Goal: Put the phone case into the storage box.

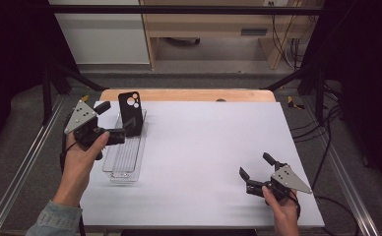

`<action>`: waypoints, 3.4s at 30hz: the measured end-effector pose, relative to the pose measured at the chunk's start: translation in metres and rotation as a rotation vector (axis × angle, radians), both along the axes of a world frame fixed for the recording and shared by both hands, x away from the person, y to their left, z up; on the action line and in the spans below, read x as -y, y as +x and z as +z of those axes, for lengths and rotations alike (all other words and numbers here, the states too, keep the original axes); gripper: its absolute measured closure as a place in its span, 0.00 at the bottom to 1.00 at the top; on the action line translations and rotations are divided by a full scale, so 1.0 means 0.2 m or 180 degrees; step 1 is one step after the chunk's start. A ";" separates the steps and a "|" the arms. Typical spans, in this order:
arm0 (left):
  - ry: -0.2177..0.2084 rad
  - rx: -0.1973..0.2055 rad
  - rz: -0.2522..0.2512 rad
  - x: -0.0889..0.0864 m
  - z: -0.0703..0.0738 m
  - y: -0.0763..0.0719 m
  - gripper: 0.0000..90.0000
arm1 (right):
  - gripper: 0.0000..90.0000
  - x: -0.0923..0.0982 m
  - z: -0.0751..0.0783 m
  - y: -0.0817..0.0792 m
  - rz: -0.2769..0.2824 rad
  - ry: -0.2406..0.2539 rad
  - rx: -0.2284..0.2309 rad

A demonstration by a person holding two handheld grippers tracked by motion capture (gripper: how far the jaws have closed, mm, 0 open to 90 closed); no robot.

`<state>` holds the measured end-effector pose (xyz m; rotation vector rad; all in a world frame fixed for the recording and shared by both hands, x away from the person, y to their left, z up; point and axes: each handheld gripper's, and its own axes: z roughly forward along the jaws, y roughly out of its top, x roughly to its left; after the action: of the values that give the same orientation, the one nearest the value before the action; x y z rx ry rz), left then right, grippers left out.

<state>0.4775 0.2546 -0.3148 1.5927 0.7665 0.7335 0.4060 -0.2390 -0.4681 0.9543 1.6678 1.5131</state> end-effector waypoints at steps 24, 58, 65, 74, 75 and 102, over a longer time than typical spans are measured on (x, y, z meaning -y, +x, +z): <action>-0.0074 0.0075 0.0083 -0.10 0.02 -0.06 0.02 | 0.04 0.00 0.00 0.00 -0.0001 0.0015 -0.0016; -0.0284 0.0212 0.0189 -0.27 0.00 -0.15 0.01 | 0.04 0.00 0.00 0.00 0.0004 0.0009 -0.0014; -0.0376 0.0211 0.0235 -0.30 -0.04 -0.17 0.01 | 0.04 0.00 0.00 0.00 0.0002 0.0009 -0.0008; -0.0421 0.0234 0.0275 -0.34 -0.10 -0.20 0.01 | 0.04 0.00 0.00 0.00 0.0004 0.0016 -0.0012; -0.0406 0.0244 0.0276 -0.34 -0.11 -0.21 0.01 | 0.04 0.00 0.00 0.00 0.0003 0.0015 -0.0013; -0.0394 0.0269 0.0025 -0.28 -0.31 -0.28 0.00 | 0.04 0.00 0.00 0.00 0.0002 0.0016 -0.0014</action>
<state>0.4205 0.3105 -0.3778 1.4393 0.7428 0.7403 0.4054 -0.2384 -0.4677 0.9606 1.6681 1.5174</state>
